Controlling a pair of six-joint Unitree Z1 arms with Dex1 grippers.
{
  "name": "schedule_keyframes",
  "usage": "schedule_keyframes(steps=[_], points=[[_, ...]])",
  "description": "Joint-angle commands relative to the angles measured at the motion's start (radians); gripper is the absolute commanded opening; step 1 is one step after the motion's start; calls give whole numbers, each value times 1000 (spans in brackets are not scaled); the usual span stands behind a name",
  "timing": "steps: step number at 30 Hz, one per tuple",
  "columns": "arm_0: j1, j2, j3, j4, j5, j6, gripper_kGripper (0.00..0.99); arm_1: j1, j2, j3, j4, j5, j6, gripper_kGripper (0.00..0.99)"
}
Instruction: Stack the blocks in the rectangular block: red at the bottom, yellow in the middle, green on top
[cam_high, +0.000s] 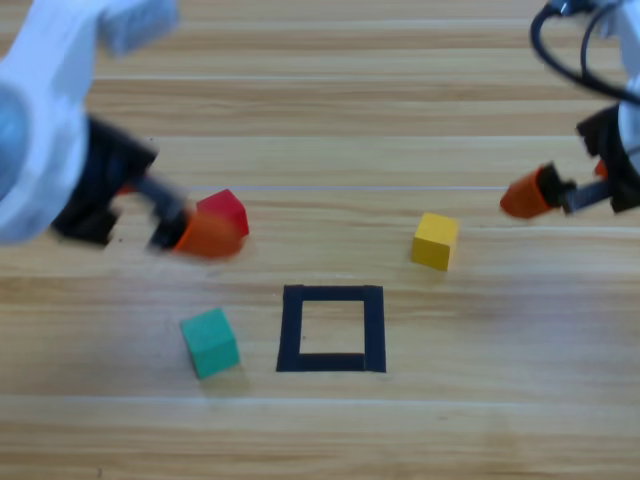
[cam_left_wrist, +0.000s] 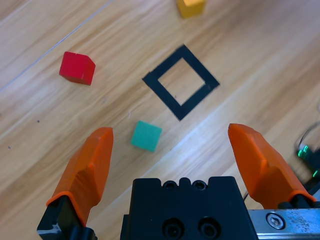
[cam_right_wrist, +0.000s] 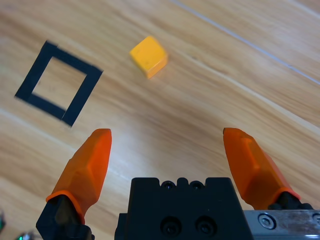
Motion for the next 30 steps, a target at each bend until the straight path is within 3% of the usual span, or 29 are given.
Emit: schedule_keyframes(steps=[1, 8, 14, 19, 22, 30], points=[[73, 155, -187, 124, 117, -312, 990, 20, 65, -26, -20, -57, 113, 985], [170, 321, -345, 279, 133, -640, 973, 20, 136, -72, -20, -97, 300, 985], [248, 419, -426, 365, 97, -778, 965, 18, 213, -148, -11, -60, 358, 985], [256, 611, -651, 550, 97, -866, 962, 18, 289, -234, 30, -26, 461, 986], [270, 715, -765, 629, 72, -881, 962, 18, 341, -279, 55, -25, 513, 986], [362, 792, -826, 630, -57, -886, 963, 17, 558, -527, 253, -3, 591, 986]])
